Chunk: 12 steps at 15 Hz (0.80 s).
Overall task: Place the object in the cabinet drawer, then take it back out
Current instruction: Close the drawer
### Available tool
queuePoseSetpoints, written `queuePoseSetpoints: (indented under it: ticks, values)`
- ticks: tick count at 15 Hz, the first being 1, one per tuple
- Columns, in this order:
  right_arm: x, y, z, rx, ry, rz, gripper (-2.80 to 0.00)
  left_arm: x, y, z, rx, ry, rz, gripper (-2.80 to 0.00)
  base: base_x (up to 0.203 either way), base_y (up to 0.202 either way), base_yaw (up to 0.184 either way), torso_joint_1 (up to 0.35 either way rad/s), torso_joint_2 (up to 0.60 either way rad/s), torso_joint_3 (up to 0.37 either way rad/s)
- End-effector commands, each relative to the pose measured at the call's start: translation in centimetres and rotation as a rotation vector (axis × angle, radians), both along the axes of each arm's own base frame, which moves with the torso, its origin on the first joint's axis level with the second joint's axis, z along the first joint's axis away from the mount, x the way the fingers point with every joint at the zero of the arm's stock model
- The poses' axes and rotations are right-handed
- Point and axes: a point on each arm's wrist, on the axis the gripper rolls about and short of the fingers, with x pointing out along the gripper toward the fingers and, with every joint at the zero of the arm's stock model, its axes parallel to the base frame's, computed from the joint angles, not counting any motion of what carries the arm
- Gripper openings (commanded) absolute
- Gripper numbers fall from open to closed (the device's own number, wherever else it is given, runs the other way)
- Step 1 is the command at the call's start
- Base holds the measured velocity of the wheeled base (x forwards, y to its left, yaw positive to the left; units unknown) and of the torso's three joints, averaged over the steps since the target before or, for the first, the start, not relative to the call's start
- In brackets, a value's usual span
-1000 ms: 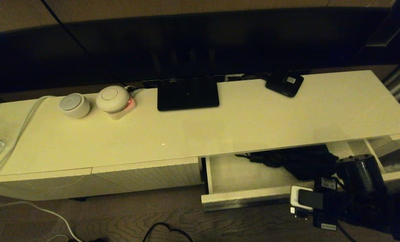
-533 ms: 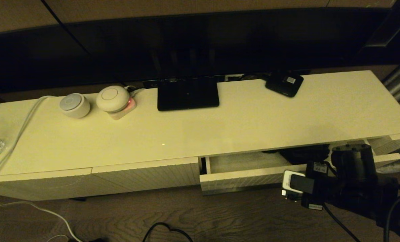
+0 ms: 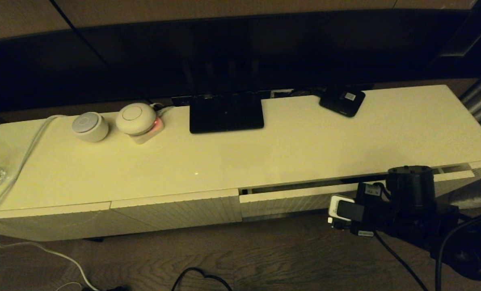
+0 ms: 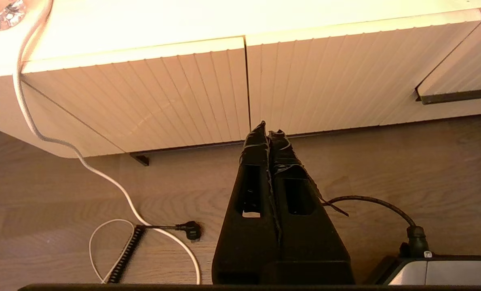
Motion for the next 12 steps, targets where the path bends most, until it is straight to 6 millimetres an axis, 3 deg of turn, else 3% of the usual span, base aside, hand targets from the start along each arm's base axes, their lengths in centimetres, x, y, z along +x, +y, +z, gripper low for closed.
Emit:
queuePoseSetpoints:
  ticks: [1,8,12]
  values:
    - [0.4,0.1,0.0,-0.006,-0.008,0.001,-2.8,0.0,0.0,-0.1,0.0,0.003,0.001,-2.8,0.0,0.0,0.0,0.0,0.0,0.0]
    - [1.2,0.1,0.8,0.005,-0.039,-0.01,-2.8,0.0,0.0,-0.1,0.0,0.003,0.001,-2.8,0.0,0.0,0.0,0.0,0.0,0.0]
    - [-1.3,-0.8,2.3,-0.012,-0.03,-0.036,-2.8,0.0,0.0,-0.1,0.0,0.003,0.001,-2.8,0.0,0.0,0.0,0.0,0.0,0.0]
